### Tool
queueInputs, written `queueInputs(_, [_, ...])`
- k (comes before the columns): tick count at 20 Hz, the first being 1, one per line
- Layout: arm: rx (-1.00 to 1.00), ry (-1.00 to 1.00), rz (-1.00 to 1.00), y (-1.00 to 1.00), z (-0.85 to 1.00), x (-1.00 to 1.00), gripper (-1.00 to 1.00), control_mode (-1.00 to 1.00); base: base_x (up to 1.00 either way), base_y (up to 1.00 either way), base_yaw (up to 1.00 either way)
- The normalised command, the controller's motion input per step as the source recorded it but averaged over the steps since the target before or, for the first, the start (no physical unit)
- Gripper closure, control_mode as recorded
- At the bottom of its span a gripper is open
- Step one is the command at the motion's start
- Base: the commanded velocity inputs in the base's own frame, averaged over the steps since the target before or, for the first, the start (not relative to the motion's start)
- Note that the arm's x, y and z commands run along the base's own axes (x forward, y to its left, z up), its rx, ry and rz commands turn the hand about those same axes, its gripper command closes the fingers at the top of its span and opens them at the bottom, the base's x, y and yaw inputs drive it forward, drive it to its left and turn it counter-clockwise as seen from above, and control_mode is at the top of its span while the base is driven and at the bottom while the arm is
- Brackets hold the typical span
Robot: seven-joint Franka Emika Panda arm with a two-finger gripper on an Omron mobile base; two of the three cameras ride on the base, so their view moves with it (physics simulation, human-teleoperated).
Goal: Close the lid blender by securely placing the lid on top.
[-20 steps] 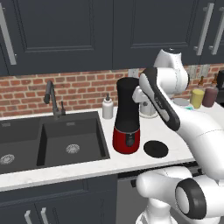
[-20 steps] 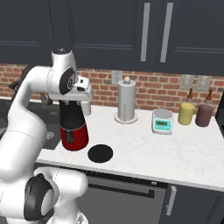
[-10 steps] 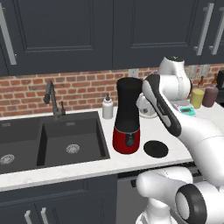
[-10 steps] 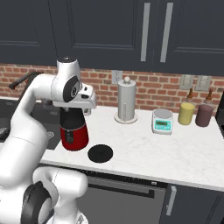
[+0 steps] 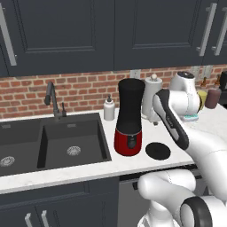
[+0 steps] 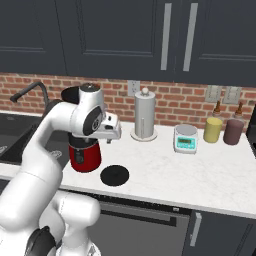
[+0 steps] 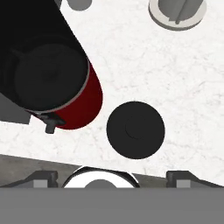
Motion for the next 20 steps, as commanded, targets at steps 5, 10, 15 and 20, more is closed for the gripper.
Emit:
queueInputs(5, [0.00, 0.01, 0.00, -0.18, -0.49, -0.01, -1.00, -1.00, 0.00, 0.00, 0.00])
queueInputs(10, [-0.01, 0.07, -0.03, 0.00, -0.44, 0.00, -1.00, -1.00, 0.00, 0.00, 0.00])
queueInputs(15, [0.00, 0.08, -0.02, 0.00, -0.42, 0.00, -1.00, -1.00, 0.00, 0.00, 0.00])
queueInputs(20, [0.00, 0.08, 0.00, -0.01, -0.34, 0.03, -1.00, -1.00, 0.00, 0.00, 0.00])
